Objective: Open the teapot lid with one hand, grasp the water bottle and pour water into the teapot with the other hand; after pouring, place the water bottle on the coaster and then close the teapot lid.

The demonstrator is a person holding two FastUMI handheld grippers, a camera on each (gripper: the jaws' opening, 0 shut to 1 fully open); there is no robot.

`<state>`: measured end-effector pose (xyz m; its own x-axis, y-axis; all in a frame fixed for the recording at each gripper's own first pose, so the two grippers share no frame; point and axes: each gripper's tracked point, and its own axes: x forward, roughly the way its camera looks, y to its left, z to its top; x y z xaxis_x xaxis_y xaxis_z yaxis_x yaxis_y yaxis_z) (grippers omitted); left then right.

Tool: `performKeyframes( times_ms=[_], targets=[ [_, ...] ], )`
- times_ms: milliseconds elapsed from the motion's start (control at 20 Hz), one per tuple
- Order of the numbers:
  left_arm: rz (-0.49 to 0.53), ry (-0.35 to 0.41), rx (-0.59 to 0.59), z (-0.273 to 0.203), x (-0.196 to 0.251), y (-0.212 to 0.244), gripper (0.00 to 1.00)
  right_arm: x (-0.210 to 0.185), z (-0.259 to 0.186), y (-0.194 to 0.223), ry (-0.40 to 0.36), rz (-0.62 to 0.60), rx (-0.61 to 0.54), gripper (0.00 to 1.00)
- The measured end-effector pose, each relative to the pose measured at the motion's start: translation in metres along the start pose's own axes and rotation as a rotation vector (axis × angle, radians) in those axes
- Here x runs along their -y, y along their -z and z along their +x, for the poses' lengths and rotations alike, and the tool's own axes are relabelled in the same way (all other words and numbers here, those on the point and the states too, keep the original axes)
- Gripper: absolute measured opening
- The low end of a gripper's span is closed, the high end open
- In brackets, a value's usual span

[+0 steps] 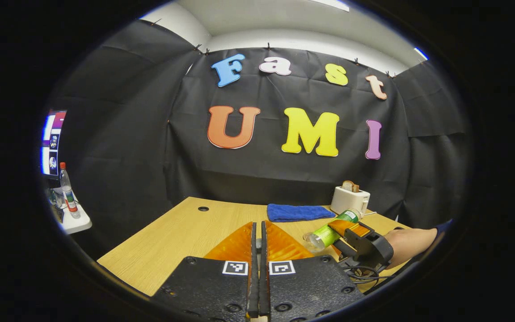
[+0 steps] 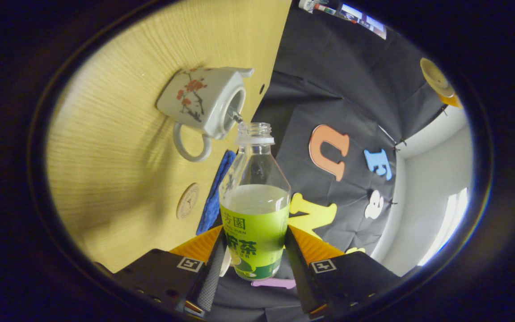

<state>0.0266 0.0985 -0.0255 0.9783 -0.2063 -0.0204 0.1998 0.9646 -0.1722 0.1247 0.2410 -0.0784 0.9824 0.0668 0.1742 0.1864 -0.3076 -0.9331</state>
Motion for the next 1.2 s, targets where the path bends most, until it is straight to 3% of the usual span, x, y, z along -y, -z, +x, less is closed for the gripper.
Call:
performKeyframes(
  times_ms=[500,1200],
  targets=[
    [0.017,0.01,-0.013,0.001,-0.001,0.005,0.03,0.016,0.0,-0.002,0.055,-0.108,-0.016,0.72],
    [0.042,0.011,-0.028,0.004,0.001,0.01,0.03,0.026,-0.006,-0.004,0.099,-0.125,-0.003,0.72]
  ],
)
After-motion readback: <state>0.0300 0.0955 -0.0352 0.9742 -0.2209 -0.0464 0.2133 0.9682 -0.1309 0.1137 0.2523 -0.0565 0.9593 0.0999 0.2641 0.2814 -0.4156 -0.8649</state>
